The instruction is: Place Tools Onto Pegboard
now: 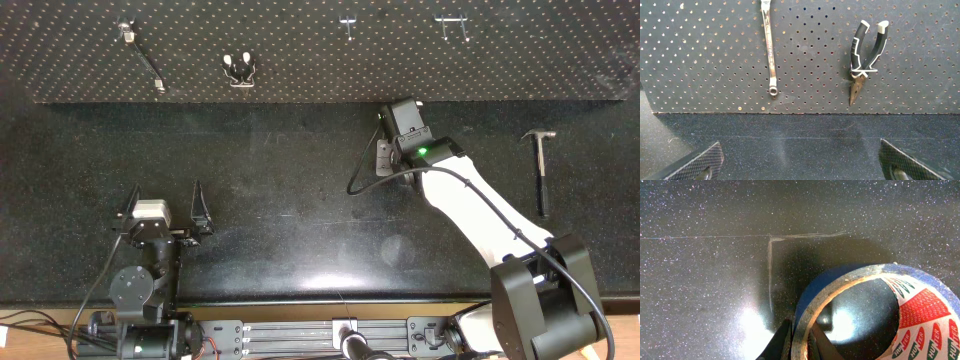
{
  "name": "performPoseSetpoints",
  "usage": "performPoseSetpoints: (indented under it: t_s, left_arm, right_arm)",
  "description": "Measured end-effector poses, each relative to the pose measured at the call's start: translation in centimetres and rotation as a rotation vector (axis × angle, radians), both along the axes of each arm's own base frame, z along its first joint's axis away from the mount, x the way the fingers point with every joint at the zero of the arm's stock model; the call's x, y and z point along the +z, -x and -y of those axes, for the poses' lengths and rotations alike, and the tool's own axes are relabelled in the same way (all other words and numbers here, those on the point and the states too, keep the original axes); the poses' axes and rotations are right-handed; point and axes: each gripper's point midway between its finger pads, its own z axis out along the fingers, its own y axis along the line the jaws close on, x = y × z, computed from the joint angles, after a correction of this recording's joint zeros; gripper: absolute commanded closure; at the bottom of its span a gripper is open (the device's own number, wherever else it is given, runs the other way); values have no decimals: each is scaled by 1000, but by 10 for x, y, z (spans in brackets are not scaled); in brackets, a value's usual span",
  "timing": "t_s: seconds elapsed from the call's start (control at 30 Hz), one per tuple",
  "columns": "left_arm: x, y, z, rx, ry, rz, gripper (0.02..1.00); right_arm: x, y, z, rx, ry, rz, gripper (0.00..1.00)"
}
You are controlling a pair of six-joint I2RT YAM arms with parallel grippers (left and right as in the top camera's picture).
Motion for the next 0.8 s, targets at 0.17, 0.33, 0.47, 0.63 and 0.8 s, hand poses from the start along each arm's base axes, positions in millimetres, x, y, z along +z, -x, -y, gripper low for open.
performPoseSetpoints:
  t_s: [0.17, 0.33, 0.47, 0.63, 0.8]
  left_arm:
    - [0, 0, 0, 0, 0, 0, 23]
    - [0, 0, 0, 0, 0, 0, 23]
    - [0, 0, 0, 0, 0, 0, 20]
    - [0, 0, 0, 0, 0, 0, 23]
    - [0, 0, 0, -2, 0, 0, 23]
  right_arm:
    - [0, 0, 0, 0, 0, 0, 923]
    - [1, 0, 0, 0, -1, 2, 925]
    - [29, -4, -2, 1, -30, 82, 925]
    - [121, -6, -10, 106, -73, 360, 925]
    - [177, -13, -26, 216, -79, 575, 928]
